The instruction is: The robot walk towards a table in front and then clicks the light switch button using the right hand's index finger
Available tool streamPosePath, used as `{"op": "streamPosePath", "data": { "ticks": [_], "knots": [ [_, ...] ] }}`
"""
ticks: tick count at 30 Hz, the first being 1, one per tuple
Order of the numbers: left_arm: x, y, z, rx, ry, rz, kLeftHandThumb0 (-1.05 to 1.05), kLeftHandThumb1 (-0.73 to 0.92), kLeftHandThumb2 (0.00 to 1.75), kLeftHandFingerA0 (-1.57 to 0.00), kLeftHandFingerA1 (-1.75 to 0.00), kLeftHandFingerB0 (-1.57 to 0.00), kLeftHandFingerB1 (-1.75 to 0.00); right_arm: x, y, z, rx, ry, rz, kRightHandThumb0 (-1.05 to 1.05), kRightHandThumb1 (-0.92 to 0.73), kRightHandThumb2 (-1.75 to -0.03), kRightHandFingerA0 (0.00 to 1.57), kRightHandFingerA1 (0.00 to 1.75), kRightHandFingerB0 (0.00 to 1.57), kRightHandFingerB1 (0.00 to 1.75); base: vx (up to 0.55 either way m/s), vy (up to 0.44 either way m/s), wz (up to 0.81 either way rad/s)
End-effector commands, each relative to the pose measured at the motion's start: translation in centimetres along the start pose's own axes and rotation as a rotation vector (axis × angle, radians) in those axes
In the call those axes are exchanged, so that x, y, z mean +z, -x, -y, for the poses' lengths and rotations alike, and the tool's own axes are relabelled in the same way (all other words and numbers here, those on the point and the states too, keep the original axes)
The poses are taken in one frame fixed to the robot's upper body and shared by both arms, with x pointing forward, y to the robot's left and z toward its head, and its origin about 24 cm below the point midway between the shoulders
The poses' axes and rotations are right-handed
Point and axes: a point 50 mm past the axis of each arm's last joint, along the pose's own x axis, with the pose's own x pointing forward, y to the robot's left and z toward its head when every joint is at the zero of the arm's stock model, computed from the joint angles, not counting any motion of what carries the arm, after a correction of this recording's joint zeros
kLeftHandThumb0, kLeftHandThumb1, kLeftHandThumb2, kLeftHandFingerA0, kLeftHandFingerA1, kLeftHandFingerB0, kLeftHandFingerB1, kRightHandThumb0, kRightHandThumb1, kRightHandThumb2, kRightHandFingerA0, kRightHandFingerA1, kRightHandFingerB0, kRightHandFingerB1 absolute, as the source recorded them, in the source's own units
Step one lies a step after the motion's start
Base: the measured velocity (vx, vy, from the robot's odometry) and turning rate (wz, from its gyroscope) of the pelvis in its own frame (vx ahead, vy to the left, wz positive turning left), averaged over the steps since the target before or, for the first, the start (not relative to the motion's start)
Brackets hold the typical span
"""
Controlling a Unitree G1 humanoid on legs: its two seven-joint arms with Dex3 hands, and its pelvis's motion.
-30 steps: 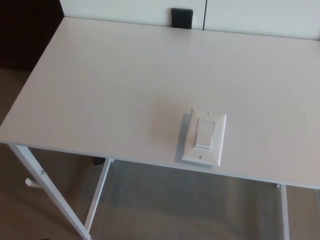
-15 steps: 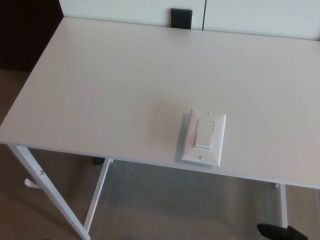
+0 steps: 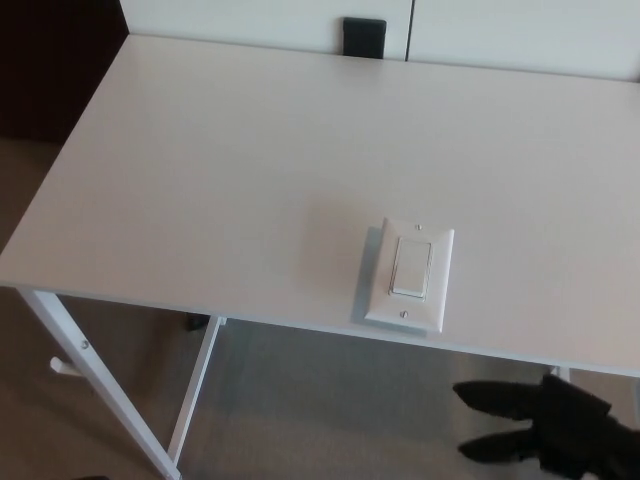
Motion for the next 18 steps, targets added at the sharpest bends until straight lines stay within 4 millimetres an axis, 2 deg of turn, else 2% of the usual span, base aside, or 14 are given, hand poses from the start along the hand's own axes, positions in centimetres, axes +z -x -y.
{"op": "streamPosePath", "data": {
  "ticks": [1,2,4,5,6,8,9,11,12,13,14,18],
  "knots": [
    [0.5,0.4,-0.7,0.004,-0.048,0.014,-0.39,0.47,0.84,-0.40,-0.56,-0.31,-0.50,3.9,-2.1,1.8,-0.013,0.245,0.153,-0.28,-0.54,-0.57,0.50,0.57,0.42,0.58,0.00,0.000,0.00],
    [0.5,0.3,-0.7,0.004,-0.048,0.013,-0.35,0.66,0.60,-0.45,-0.43,-0.41,-0.38,3.9,-2.4,2.0,-0.026,0.282,0.152,-0.32,-0.53,-0.57,0.51,0.56,0.45,0.58,0.00,0.000,0.00],
    [0.7,0.3,-0.7,0.002,-0.050,0.019,-0.33,0.67,0.60,-0.45,-0.43,-0.41,-0.38,3.4,-3.8,2.9,-0.086,0.451,0.145,-0.33,-0.51,-0.56,0.48,0.54,0.46,0.55,0.00,0.000,0.00],
    [0.8,0.2,-0.7,0.002,-0.054,0.023,-0.38,0.49,0.84,-0.40,-0.55,-0.32,-0.50,3.3,-4.5,3.4,-0.110,0.538,0.144,-0.36,-0.52,-0.55,0.48,0.50,0.49,0.52,0.00,0.000,0.00],
    [0.9,0.2,-0.7,0.002,-0.051,0.025,-0.34,0.67,0.60,-0.45,-0.42,-0.42,-0.38,3.1,-5.2,3.8,-0.128,0.615,0.142,-0.40,-0.52,-0.55,0.44,0.48,0.50,0.48,0.00,0.006,0.07],
    [1.1,0.3,-0.6,0.005,-0.048,0.026,-0.33,0.67,0.60,-0.46,-0.42,-0.43,-0.38,2.5,-6.8,4.7,-0.148,0.747,0.117,-0.43,-0.53,-0.55,0.40,0.44,0.49,0.44,0.00,0.000,0.00],
    [1.2,0.3,-0.5,0.007,-0.051,0.027,-0.38,0.50,0.84,-0.41,-0.55,-0.33,-0.50,2.3,-7.5,5.1,-0.156,0.796,0.102,-0.50,-0.41,-0.74,0.31,0.52,0.43,0.50,0.00,0.000,0.00],
    [1.3,0.3,-0.5,0.011,-0.063,0.030,-0.38,0.50,0.85,-0.42,-0.56,-0.34,-0.50,2.1,-8.4,5.6,-0.163,0.840,0.088,-0.50,-0.40,-0.73,0.28,0.52,0.43,0.49,0.00,0.000,0.00],
    [1.4,0.3,-0.5,0.004,-0.075,0.034,-0.38,0.50,0.85,-0.42,-0.56,-0.33,-0.50,1.9,-9.5,6.1,-0.159,0.899,0.081,-0.49,-0.49,-0.55,0.28,0.44,0.48,0.36,0.00,0.000,0.00],
    [1.4,0.2,-0.5,0.004,-0.078,0.036,-0.38,0.50,0.85,-0.43,-0.56,-0.33,-0.50,1.8,-10.1,6.5,-0.164,0.937,0.077,-0.59,-0.40,-0.75,0.23,0.50,0.42,0.48,0.00,0.000,0.00],
    [1.4,0.2,-0.5,0.005,-0.077,0.036,-0.33,0.67,0.60,-0.48,-0.42,-0.44,-0.38,1.7,-10.5,6.6,-0.166,0.965,0.070,-0.67,-0.43,-0.77,0.20,0.49,0.41,0.46,0.00,0.000,0.00],
    [1.7,0.0,-0.4,0.006,-0.087,0.042,-0.32,0.67,0.60,-0.49,-0.43,-0.44,-0.38,1.1,-12.5,7.3,-0.155,1.082,0.020,-0.69,-0.43,-0.79,0.24,0.48,0.41,0.47,0.00,0.000,0.00]
  ]
}}
